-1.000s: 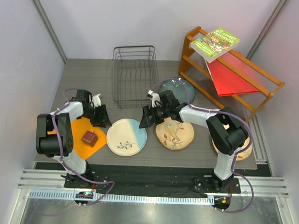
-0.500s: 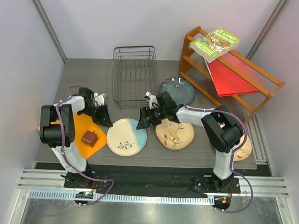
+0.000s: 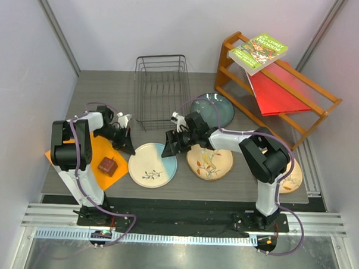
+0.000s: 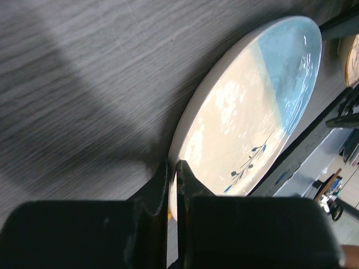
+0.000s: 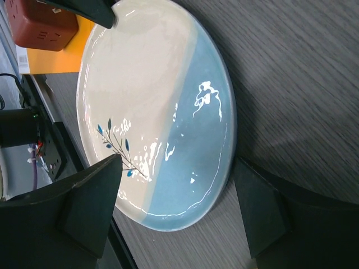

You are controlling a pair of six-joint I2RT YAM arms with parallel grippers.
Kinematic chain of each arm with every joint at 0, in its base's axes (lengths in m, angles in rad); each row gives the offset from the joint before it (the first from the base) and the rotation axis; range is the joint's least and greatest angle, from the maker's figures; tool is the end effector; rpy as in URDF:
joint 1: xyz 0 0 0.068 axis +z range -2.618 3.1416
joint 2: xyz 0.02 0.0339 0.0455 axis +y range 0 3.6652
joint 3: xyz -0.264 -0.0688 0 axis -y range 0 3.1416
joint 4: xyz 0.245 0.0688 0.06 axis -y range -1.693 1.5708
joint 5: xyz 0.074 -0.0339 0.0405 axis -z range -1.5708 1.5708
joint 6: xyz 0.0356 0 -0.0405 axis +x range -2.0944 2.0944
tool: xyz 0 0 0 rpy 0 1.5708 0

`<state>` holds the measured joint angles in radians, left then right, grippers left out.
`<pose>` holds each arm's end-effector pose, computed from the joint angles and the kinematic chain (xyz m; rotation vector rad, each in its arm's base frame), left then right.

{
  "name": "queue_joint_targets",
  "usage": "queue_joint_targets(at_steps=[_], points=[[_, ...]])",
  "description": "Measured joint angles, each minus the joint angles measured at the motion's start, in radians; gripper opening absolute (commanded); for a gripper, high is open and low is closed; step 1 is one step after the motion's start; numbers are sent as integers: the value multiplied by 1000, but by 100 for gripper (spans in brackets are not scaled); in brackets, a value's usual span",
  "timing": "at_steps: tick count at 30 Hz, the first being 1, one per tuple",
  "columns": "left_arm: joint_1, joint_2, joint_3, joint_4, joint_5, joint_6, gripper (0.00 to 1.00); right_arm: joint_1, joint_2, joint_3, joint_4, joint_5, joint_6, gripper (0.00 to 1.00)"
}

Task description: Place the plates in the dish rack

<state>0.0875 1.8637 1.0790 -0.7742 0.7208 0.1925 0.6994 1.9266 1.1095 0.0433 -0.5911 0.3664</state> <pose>0.3140 0.0040 0.1349 0.1555 2.8373 -1.0580 0.2914 0.2710 0.1510 -0.7265 2.3997 1.1841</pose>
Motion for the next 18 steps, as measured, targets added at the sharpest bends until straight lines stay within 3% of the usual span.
queue_joint_targets(at_steps=[14, 18], points=[[41, -109, -37, -61, 118, 211, 0, 16, 35, -2, 66, -45, 0, 82], [50, -145, -39, -69, 154, 269, 0, 20, 60, -2, 111, -106, 4, 70]])
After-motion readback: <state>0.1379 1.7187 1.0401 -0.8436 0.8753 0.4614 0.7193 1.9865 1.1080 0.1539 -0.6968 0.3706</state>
